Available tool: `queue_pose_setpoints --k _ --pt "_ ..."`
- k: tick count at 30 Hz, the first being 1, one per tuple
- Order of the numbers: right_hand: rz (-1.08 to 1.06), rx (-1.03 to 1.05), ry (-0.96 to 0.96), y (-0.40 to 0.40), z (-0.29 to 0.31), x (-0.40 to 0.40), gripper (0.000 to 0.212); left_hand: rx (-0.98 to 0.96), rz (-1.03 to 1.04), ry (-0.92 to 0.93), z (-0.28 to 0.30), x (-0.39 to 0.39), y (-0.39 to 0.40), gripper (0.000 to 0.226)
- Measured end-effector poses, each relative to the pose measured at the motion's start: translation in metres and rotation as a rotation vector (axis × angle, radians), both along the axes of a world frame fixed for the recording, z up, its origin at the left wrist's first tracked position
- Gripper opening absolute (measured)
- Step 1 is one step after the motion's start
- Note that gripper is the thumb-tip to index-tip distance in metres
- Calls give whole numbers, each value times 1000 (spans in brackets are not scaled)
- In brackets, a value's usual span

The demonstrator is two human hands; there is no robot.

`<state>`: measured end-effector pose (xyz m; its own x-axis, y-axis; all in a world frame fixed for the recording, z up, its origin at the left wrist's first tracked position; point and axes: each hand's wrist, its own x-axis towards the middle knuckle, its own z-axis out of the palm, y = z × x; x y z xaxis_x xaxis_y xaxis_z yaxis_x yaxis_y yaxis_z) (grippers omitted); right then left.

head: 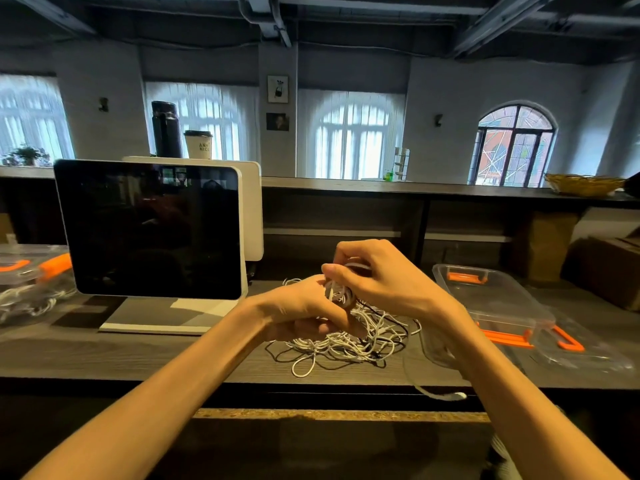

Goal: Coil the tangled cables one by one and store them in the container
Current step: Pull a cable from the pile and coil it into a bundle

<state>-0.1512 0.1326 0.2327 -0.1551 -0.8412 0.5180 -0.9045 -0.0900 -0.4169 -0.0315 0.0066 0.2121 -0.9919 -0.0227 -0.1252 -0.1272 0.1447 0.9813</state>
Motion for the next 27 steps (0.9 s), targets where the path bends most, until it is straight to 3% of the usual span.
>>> queue_pose_setpoints --k 5,9,11,14,15,18,23,27 --pt "-107 -48 -146 -2 -9 -11 22 -492 307 228 -3 -8 4 60" --pt "-174 -130 -183 -4 -15 -4 26 -815 401 332 -10 -13 -3 59" --pt "-178 -112 -232 -4 -14 -3 27 -839 385 316 -12 -13 -4 48" --pt "-101 -66 -442 2 -10 -6 31 -535 237 309 -11 -9 0 13" --pt "-83 -77 -500 3 -10 -6 32 -378 193 320 -10 -6 0 12" --pt "-85 -246 -555 4 -16 -9 26 25 133 370 -10 -4 -5 41" --pt "-212 -416 -191 -3 -27 0 20 368 245 443 -10 -12 -6 51" --pt "-366 -290 312 -6 -32 14 19 287 480 458 -11 -24 1 48"
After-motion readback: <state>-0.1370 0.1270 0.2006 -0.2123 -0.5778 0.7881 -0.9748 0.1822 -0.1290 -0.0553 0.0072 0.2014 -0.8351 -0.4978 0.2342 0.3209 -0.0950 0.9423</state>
